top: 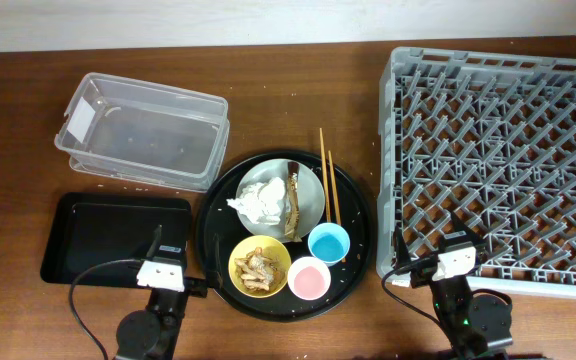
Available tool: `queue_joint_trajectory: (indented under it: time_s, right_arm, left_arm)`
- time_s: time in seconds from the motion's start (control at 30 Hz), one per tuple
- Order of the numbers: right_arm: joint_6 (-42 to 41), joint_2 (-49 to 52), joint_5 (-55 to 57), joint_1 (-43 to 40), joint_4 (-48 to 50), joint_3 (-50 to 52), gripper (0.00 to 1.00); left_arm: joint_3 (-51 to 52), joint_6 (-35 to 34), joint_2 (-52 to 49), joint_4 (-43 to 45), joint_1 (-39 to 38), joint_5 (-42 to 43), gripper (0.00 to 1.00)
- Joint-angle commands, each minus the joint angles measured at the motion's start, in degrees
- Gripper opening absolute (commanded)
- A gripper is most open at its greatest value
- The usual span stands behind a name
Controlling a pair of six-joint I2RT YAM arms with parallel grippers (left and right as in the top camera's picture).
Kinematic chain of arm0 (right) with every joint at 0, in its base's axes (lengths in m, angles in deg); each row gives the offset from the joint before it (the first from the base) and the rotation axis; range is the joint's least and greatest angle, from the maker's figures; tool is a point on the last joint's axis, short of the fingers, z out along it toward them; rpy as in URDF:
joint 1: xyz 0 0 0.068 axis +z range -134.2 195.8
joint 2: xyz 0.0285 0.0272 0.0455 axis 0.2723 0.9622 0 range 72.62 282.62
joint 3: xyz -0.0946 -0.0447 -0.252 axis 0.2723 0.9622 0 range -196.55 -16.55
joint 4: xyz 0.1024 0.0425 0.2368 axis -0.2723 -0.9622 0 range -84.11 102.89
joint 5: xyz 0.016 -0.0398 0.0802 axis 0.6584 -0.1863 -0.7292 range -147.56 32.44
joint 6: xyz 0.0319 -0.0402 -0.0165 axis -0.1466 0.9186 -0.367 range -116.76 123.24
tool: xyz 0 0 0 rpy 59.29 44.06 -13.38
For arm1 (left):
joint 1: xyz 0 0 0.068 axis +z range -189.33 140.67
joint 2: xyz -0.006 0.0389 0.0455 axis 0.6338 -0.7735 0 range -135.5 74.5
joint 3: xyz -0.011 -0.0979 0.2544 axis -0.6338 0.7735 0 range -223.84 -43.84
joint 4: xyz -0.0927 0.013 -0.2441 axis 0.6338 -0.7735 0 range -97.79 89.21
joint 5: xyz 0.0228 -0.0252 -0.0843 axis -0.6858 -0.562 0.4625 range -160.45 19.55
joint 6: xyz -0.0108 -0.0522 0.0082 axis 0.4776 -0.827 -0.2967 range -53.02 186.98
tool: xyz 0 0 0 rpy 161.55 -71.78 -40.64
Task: Sort waste into correct bins and load items into the dishwasher rack
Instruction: 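Move both grippers toward the cups on the round tray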
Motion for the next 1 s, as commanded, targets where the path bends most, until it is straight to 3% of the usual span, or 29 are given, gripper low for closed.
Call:
queue_joint_trajectory:
  time_s: [0.0, 0.6, 0.73, 0.97]
  right_arm:
    - [0.17, -0.63, -0.11, -0.31, 0.2, 0.57, 0.98]
    - [0.07, -0.63, -1.09, -0.24, 0.17, 0.57, 0.98]
    - [-9.53, -0.52, -2.51, -0.26, 0.24, 0.57, 0.98]
    - [-10.43, -0.48, -7.39, -0.24, 0.68, 0.57, 0.98]
  left_arm:
    - [0.31, 0.68, 0.0, 0.07, 0.44, -0.2, 1.0]
    - [0.31, 0.66, 0.0, 0.02, 0.44, 0.02, 0.99]
    - [0.28, 0.66, 0.0, -0.5, 0.44, 5.95, 0.99]
    - [0.24, 0.66, 0.0, 0.39, 0.44, 15.21, 0.99]
